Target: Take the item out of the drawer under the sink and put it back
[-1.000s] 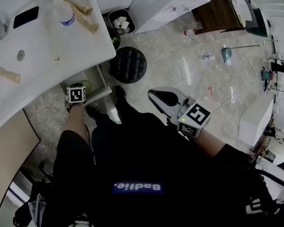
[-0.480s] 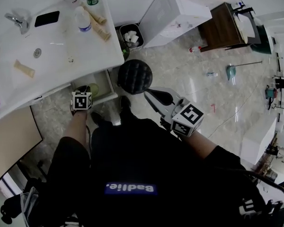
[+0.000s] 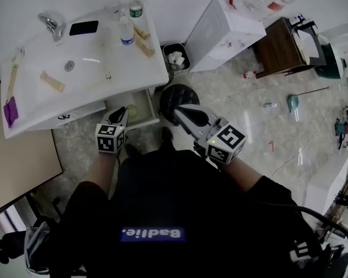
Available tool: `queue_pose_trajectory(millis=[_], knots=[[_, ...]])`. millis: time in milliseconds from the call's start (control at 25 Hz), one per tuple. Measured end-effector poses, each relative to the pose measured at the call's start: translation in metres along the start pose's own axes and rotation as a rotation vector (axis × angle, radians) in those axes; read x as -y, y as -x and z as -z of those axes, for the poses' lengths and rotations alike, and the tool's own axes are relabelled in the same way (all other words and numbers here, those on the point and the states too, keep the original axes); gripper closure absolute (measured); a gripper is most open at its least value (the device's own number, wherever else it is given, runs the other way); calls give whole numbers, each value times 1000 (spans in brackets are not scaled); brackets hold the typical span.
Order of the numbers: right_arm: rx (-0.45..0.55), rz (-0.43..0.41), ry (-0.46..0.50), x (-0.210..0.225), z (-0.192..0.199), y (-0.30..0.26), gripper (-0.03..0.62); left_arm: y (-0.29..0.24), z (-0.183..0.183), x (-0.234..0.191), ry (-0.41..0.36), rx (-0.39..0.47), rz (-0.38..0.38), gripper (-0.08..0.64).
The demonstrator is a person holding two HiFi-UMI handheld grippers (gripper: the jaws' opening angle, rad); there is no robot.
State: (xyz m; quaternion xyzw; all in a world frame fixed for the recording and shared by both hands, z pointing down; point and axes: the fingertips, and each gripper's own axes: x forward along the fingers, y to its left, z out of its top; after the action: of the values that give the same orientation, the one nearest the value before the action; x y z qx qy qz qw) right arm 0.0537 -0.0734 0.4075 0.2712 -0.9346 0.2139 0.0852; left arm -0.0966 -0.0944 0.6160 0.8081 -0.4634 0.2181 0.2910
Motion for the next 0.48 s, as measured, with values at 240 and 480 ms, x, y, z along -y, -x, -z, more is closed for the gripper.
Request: queue_pose_trajectory(millis=[240,480], knots=[[31,-24,17,-21,-4,-13,591,69,-60,29,-50,185,54,535],[51,-66,31,-42,-11,-22,591,133,-116,68,-120,358,122,535]])
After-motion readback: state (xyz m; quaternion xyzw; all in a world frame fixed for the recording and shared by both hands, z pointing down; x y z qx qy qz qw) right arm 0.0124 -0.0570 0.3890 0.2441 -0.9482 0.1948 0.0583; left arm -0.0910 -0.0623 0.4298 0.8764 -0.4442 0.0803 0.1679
